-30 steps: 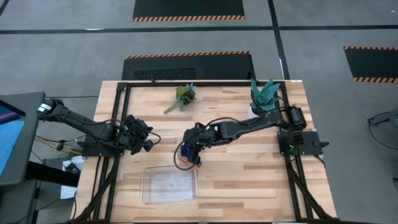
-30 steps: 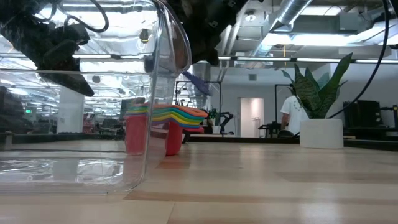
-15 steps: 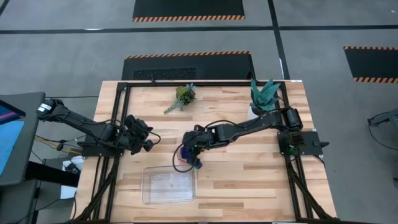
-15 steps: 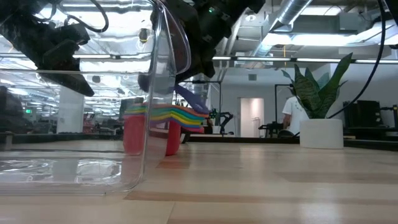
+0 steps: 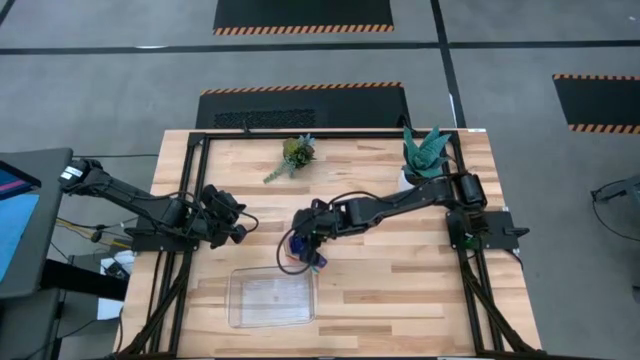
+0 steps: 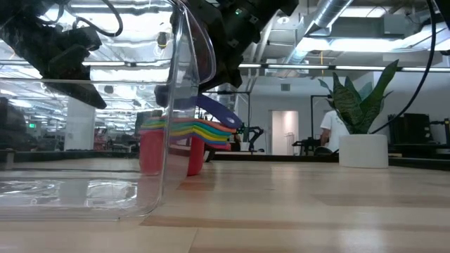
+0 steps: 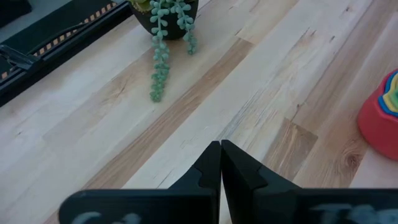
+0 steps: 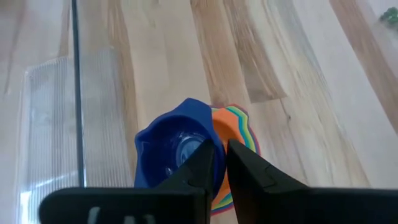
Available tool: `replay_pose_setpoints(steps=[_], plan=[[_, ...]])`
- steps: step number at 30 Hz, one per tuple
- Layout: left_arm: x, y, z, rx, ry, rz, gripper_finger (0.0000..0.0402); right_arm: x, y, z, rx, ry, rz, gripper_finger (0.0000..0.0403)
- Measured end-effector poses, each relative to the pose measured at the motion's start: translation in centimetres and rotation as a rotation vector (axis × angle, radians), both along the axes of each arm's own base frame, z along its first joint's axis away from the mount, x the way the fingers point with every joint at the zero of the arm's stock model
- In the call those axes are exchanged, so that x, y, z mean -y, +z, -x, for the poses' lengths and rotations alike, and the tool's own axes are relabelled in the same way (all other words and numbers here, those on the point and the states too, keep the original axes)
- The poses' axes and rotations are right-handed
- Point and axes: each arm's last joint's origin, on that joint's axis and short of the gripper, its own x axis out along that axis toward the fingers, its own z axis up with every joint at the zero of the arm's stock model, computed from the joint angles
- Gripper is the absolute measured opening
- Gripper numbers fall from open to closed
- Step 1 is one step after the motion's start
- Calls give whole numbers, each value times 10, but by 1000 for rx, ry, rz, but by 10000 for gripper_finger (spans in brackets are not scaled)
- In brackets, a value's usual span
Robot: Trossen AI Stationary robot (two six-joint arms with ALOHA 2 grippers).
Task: Nest measuring cups in basket
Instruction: Stack the violet measuring cup on the orange measuring cup, then put the stacked measuring cups into the transparent bin
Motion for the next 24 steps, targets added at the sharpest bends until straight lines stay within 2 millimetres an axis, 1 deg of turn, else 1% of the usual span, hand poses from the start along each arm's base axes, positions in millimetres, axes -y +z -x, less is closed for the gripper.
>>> replay_pose_setpoints(steps=[10, 18, 24], plan=[[0, 0, 0, 0, 0, 0, 0, 2, 0, -1, 5, -1, -4, 73], [0, 0, 0, 0, 0, 0, 0, 3, 1, -1, 11, 2, -11, 120], [0, 0, 0, 0, 0, 0, 0, 8, 5, -3, 33, -4, -7, 140]])
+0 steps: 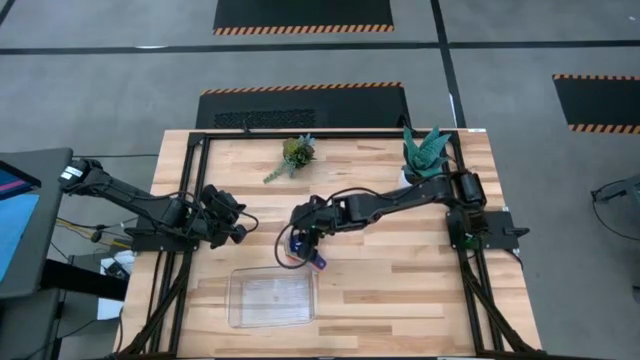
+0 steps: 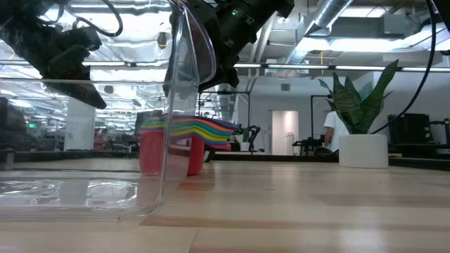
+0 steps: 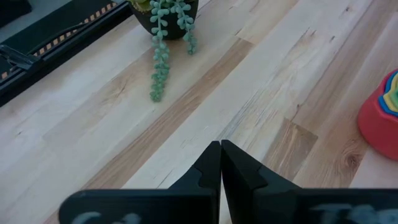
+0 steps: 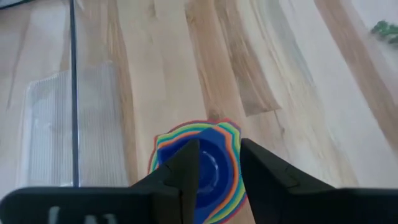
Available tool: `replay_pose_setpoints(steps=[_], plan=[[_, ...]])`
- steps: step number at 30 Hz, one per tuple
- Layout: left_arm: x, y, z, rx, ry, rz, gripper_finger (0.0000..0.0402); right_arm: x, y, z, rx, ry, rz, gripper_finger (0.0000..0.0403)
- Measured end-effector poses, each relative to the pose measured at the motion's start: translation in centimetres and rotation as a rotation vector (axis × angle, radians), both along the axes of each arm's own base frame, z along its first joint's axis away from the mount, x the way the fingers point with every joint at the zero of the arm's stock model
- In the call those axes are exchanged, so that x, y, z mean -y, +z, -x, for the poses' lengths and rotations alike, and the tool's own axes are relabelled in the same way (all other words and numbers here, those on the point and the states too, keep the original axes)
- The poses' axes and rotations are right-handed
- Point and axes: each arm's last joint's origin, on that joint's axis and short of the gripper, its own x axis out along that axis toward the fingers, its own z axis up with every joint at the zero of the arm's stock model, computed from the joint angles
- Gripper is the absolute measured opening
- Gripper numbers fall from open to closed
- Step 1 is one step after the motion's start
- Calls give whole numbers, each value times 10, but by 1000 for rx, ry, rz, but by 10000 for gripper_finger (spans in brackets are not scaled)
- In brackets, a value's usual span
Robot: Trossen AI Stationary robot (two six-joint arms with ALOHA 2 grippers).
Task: Nest measuring cups in basket
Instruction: Put the stacked measuring cups into the transparent bin
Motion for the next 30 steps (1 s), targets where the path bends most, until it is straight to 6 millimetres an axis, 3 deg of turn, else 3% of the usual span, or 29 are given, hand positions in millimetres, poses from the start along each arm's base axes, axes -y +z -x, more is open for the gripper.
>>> replay_pose_setpoints(steps=[6, 10, 18, 30], plan=[[0, 0, 0, -1, -2, 3, 0, 7, 15, -3, 0, 1, 18, 141], [1, -1, 0, -9, -14, 23, 0, 12, 20, 2, -96, -6, 26, 135], [1, -1, 0, -9, -14, 23, 0, 9, 13, 19, -305, -3, 57, 128], [1, 0, 0, -8, -13, 22, 0, 21, 19, 8, -183, 172, 110, 152]])
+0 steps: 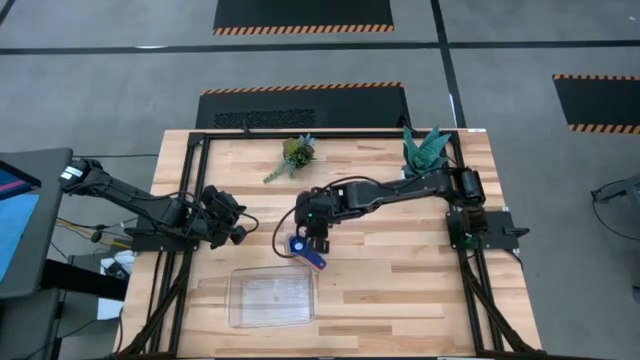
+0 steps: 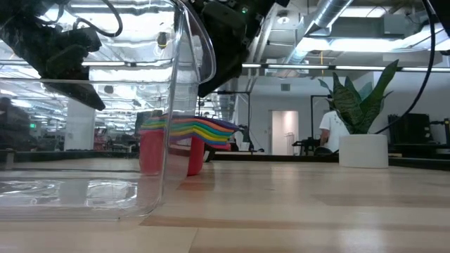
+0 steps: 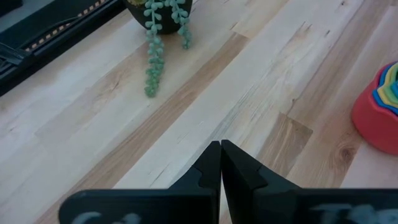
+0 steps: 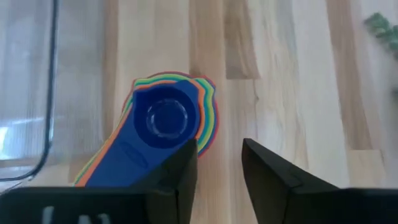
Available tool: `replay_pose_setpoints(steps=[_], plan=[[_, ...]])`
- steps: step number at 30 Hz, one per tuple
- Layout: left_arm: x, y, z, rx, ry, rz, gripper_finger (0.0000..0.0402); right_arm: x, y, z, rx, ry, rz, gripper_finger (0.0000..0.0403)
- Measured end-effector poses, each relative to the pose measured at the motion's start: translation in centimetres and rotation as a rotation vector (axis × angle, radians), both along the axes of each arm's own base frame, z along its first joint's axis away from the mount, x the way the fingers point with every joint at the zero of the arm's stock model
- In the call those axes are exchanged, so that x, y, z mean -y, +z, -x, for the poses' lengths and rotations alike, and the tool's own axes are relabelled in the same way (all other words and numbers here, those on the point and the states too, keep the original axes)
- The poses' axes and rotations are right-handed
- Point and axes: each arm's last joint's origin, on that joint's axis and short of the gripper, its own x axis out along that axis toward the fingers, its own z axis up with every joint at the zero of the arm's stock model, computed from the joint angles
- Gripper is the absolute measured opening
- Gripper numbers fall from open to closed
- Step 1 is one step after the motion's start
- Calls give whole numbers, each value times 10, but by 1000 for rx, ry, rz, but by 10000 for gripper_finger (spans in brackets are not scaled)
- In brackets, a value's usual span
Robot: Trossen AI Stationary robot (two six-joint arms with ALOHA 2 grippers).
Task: Nest measuring cups in basket
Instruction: Put the stacked measuring cups into the transparent bin
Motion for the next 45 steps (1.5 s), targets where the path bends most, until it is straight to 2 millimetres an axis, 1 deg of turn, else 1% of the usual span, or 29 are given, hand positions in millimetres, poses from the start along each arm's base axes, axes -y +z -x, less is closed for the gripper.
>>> replay_pose_setpoints(steps=[5, 8, 10, 15, 17, 19, 24, 26, 32, 34, 37, 39, 41, 43, 45], plan=[[0, 0, 0, 0, 0, -1, 0, 9, 0, -1, 8, -28, -19, 197], [0, 0, 0, 0, 0, -2, 0, 16, 2, -3, 31, -70, -90, 225], [0, 0, 0, 1, 1, -2, 0, 22, 3, -5, 50, -53, -153, 238], [0, 0, 0, 2, 3, -5, 0, 38, 8, -8, 104, 24, -350, 250], [0, 0, 0, 2, 3, -5, 0, 44, 7, -8, 100, 32, -387, 250], [0, 0, 0, 2, 3, -5, 0, 47, 1, -11, 87, 27, -393, 250], [0, 0, 0, 1, 3, -6, 0, 37, -31, -22, 26, 39, -398, 250], [0, 0, 0, 1, 3, -6, 0, 36, -39, -24, 8, 37, -400, 250], [0, 0, 0, 0, 1, -2, 0, 40, -42, -25, 4, 3, -389, 250], [0, 0, 0, 0, 1, -2, 0, 36, -43, -25, -4, 11, -391, 250], [0, 0, 0, 0, 1, -2, 0, 30, -53, -28, -21, 27, -394, 250], [0, 0, 0, 0, 1, -2, 0, 26, -53, -27, -34, 29, -394, 250], [0, 0, 0, 0, 1, -2, 0, 25, -60, -31, -21, 28, -382, 250], [0, 0, 0, 0, 1, -2, 0, 23, -65, -30, -48, 19, -374, 251], [0, 0, 0, 0, 1, -2, 0, 23, -63, -31, -32, 24, -374, 251]])
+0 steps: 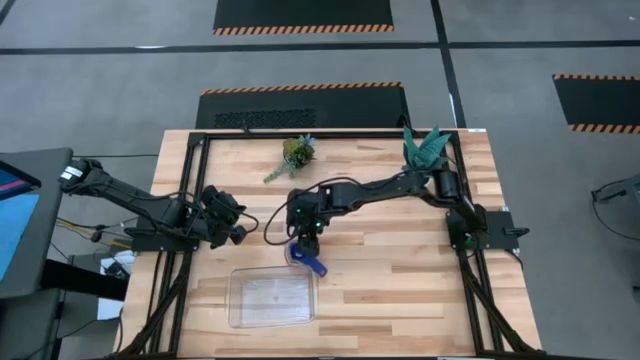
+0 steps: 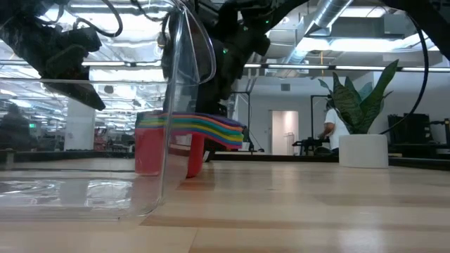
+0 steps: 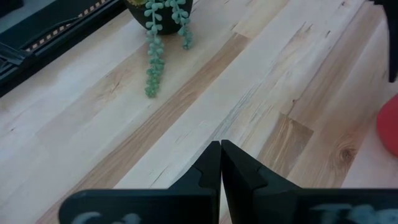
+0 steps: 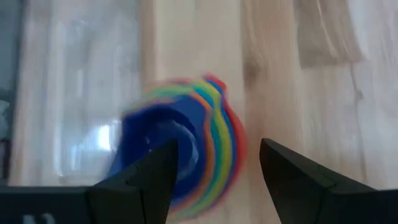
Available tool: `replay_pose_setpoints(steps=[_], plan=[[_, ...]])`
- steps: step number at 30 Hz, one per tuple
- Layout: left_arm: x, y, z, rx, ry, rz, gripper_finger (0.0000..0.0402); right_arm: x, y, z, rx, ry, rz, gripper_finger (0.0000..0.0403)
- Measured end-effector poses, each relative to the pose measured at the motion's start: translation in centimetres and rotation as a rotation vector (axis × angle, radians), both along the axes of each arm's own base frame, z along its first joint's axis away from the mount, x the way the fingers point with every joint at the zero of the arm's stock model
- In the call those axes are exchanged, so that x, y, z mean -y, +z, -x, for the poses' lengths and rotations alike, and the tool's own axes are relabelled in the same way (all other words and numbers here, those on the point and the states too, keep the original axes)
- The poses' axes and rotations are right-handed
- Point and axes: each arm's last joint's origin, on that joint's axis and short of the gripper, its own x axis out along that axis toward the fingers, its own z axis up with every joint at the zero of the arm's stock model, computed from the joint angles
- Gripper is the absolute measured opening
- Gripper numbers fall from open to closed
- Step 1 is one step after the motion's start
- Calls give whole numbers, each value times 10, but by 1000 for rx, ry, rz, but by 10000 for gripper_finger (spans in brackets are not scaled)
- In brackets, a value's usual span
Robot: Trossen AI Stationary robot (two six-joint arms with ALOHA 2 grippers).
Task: Nest measuring cups in basket
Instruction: Put the stacked measuring cups into the transparent bin
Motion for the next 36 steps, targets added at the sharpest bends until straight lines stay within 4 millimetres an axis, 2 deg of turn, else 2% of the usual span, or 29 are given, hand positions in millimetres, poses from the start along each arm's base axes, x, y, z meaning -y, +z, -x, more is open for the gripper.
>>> replay_pose_setpoints(steps=[10, 17, 36], plan=[[0, 0, 0, 0, 0, 0, 0, 1, 1, 1, -11, -7, -5, 251], [0, 0, 0, 0, 0, 0, 0, -8, -6, 1, -35, 10, -5, 251], [0, 0, 0, 0, -1, 1, 0, -24, -6, 0, -15, 41, -5, 250]])
